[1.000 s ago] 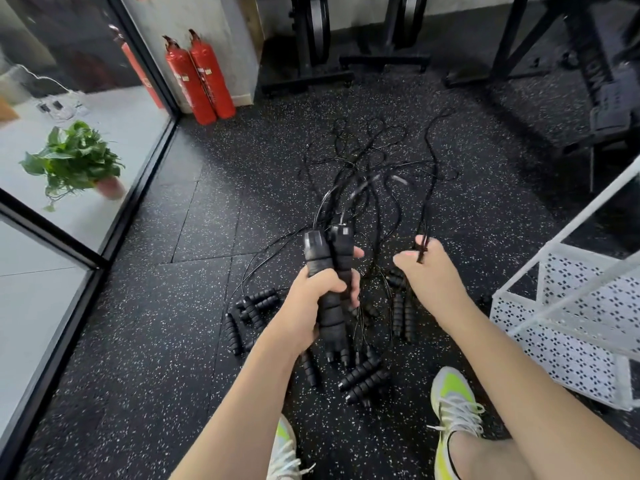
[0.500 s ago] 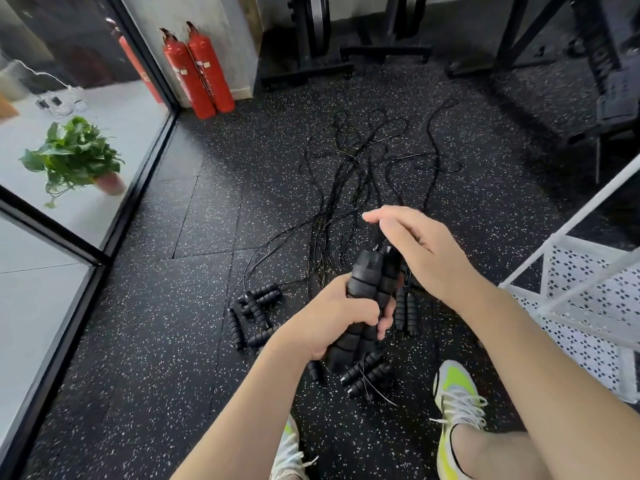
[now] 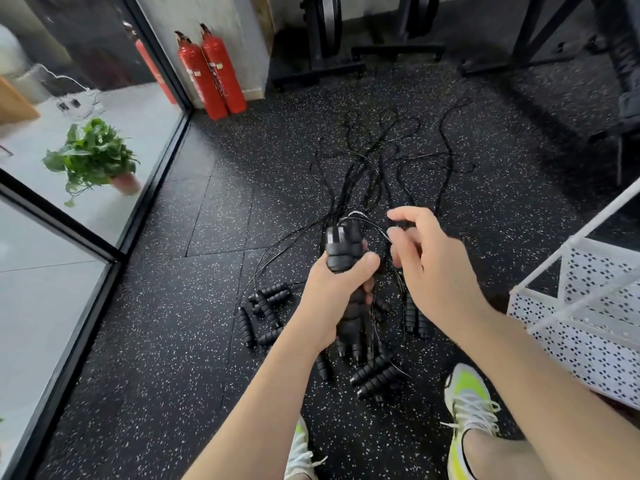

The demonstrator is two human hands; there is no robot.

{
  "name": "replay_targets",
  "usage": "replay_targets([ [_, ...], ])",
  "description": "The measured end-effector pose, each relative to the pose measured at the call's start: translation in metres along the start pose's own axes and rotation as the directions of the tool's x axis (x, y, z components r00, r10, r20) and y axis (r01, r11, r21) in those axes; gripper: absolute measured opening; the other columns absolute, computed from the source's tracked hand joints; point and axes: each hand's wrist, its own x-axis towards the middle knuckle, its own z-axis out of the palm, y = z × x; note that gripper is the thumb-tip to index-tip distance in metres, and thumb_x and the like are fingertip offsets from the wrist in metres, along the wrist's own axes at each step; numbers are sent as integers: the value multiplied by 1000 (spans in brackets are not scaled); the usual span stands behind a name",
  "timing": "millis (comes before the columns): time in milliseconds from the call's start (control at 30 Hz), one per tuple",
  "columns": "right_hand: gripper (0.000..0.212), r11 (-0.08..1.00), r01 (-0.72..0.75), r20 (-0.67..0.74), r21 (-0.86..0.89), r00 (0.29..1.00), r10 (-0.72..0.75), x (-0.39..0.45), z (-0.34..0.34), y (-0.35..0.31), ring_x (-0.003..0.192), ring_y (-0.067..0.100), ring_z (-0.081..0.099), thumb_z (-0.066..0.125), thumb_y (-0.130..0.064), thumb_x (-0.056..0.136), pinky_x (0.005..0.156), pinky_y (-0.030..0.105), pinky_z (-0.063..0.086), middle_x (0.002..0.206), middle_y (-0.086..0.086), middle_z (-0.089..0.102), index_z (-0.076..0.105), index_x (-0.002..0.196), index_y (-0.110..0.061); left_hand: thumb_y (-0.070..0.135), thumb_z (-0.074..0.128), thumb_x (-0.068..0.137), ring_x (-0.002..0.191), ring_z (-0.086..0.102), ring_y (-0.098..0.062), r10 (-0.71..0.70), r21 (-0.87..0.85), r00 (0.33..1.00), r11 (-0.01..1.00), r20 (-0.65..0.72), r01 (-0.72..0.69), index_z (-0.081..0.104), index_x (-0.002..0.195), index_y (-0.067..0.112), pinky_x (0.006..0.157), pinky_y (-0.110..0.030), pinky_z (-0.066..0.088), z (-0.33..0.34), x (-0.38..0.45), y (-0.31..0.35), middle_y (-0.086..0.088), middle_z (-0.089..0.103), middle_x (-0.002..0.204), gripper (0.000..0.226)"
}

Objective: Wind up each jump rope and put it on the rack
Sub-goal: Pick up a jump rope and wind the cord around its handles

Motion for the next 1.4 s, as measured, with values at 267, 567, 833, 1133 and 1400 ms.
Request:
replay_targets([
  [267, 36, 980, 198, -14, -6, 980, -198, -38, 25, -14, 74, 8, 65, 60, -21, 102, 70, 27, 55, 86, -6, 72, 63, 137, -16, 27, 73, 81, 68, 61, -15, 83, -432, 988, 892, -131, -133, 69, 111, 18, 67, -32, 56, 2, -1, 20, -1, 63, 81, 32],
  [567, 38, 940, 328, 51, -100, 945, -324, -55, 39, -7, 71, -2, 49, 63, -13, 98, 69, 12, 48, 82, -15, 57, 63, 135, -3, 1, 67, 90, 65, 53, -12, 95, -681, 984, 712, -149, -172, 50, 123, 14, 61, -24, 50, -9, 1, 31, -1, 57, 80, 40],
  [833, 21, 824, -407, 306, 395, 904, 299, -66, 45, -26, 71, 5, 58, 44, -18, 108, 65, 20, 43, 88, -4, 74, 60, 117, -27, -6, 51, 94, 60, 55, -16, 65, -668, 958, 703, -280, -243, 50, 113, 10, 58, -26, 50, -2, -1, 37, -5, 56, 72, 25],
  [1133, 49, 258, -705, 403, 661, 623, 671, -29, 42, -25, 67, 18, 60, 56, -66, 91, 47, 23, 33, 95, 12, 77, 82, 95, -24, 4, 64, 97, 103, 70, -19, 241, -145, 904, 940, -354, -307, 75, 74, 46, 101, -47, 53, 61, -36, 22, -7, 78, 106, 49],
  [1400, 63, 577, -628, 132, 521, 728, 673, -16, 29, -10, 64, 28, 66, 62, -63, 83, 65, 43, 50, 67, 9, 70, 68, 71, -1, 10, 74, 81, 103, 70, -20, 169, -348, 974, 913, -154, -213, 63, 112, 20, 93, -40, 55, 51, -24, 14, -7, 74, 111, 34],
])
